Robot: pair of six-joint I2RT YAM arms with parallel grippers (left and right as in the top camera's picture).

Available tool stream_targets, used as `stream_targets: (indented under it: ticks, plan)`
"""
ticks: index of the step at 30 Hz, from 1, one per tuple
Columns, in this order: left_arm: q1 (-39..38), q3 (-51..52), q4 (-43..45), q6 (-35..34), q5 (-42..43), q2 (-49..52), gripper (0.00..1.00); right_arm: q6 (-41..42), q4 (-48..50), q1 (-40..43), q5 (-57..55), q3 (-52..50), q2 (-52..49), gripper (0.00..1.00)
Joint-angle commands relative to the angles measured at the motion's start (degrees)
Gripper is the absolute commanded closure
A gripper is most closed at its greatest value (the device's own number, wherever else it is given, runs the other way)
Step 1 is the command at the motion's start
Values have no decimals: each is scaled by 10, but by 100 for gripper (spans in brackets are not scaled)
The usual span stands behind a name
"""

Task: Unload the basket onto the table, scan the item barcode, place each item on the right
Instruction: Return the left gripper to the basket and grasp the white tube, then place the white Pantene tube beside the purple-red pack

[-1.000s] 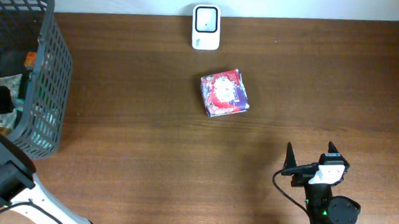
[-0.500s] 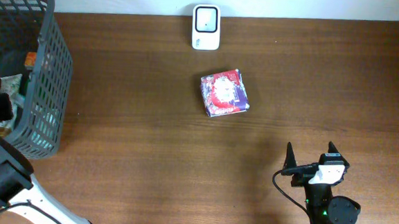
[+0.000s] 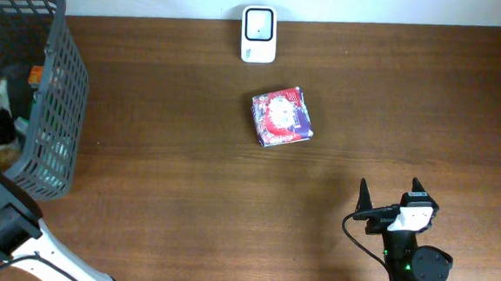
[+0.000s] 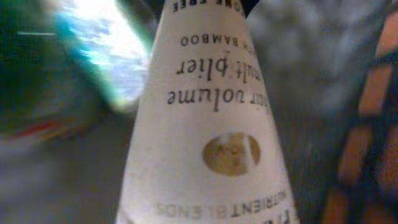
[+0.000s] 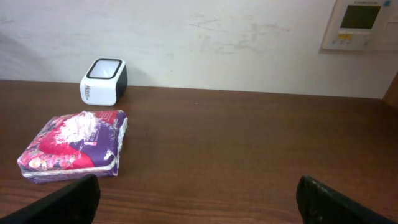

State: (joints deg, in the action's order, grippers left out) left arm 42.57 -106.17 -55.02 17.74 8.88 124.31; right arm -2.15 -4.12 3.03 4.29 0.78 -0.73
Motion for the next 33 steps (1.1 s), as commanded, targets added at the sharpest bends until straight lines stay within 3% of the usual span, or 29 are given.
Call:
stream_targets:
  ticks: [1, 2, 6, 10, 12, 14, 15, 19, 22, 23, 25, 30, 33]
  plan:
    - [7, -52, 14, -21, 208, -119, 100, -2, -1, 4, -1, -5, 4, 1]
    - [7, -56, 24, -25, 249, -142, 100, -2, -1, 4, -1, -5, 4, 1]
    - [7, -57, 89, -143, 271, -232, 100, -2, -1, 4, -1, -5, 4, 1]
    - [7, -57, 182, -177, 455, -292, 100, -2, -1, 4, -1, -5, 4, 1]
    - [7, -57, 260, -313, 501, -311, 100, -2, -1, 4, -1, -5, 4, 1]
    - [3, -57, 297, -529, 503, -325, 100, -2, -1, 4, -1, -5, 4, 1]
    - [-4, -57, 297, -577, 505, -328, 100, -2, -1, 4, -1, -5, 4, 1]
    - [-91, -57, 297, -584, 571, -328, 100, -2, -1, 4, -1, -5, 4, 1]
    - [-184, -56, 297, -550, 565, -327, 100, -2, -1, 4, -1, -5, 4, 1]
    - [-216, -56, 286, -527, 552, -327, 100, -2, -1, 4, -1, -5, 4, 1]
    - [-296, -56, 197, -484, 428, -327, 100, -2, -1, 4, -1, -5, 4, 1]
    - [-461, -39, 12, -476, 37, -312, 100, -2, -1, 4, -1, -5, 4, 1]
    - [-557, -14, -16, -476, -49, -275, 100, -2, -1, 4, -1, -5, 4, 1]
